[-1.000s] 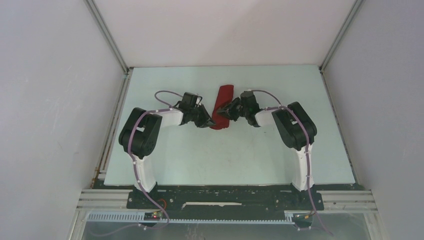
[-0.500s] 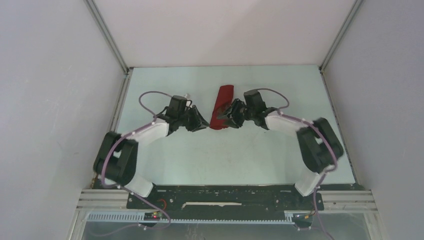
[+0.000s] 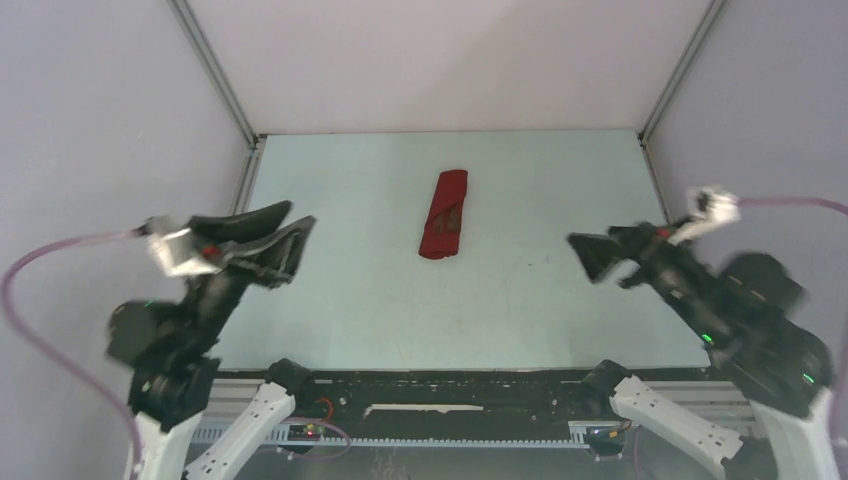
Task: Fold the napkin into a case and place the utensils inside
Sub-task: Reset both arms
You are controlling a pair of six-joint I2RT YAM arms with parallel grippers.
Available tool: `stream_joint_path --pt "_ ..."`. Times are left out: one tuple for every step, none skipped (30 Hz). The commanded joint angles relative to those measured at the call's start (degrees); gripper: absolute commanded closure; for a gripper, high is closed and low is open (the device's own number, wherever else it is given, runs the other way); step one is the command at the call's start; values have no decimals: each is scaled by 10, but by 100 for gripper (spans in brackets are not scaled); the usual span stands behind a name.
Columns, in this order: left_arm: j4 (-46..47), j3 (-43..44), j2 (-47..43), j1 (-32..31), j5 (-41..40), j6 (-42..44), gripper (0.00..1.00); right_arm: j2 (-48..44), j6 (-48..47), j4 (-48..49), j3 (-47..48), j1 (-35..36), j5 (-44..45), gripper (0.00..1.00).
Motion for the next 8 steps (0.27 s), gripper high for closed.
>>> stream_joint_path --pt "-78 77 -19 -2 -42 103 38 -64 -96 -83 34 1 93 1" --pt "-88 99 -21 -2 -47 110 38 -78 -103 -76 40 1 96 0" --pt "-102 121 -21 -2 -51 119 37 -93 -111 -66 44 1 97 0" --pt "-112 140 -21 -2 -57 125 37 -107 -119 -57 44 0 97 0" --pt "-122 159 -20 -2 -66 130 37 -120 -121 -49 42 -1 106 0" --pt "-131 170 -20 -2 -70 135 37 -131 -127 -40 35 -3 114 1" --pt "-135 177 -21 -2 -73 137 37 -139 -132 -34 31 -5 116 0" --pt "-138 182 -21 -2 -79 138 37 -144 -133 -27 25 -7 128 1"
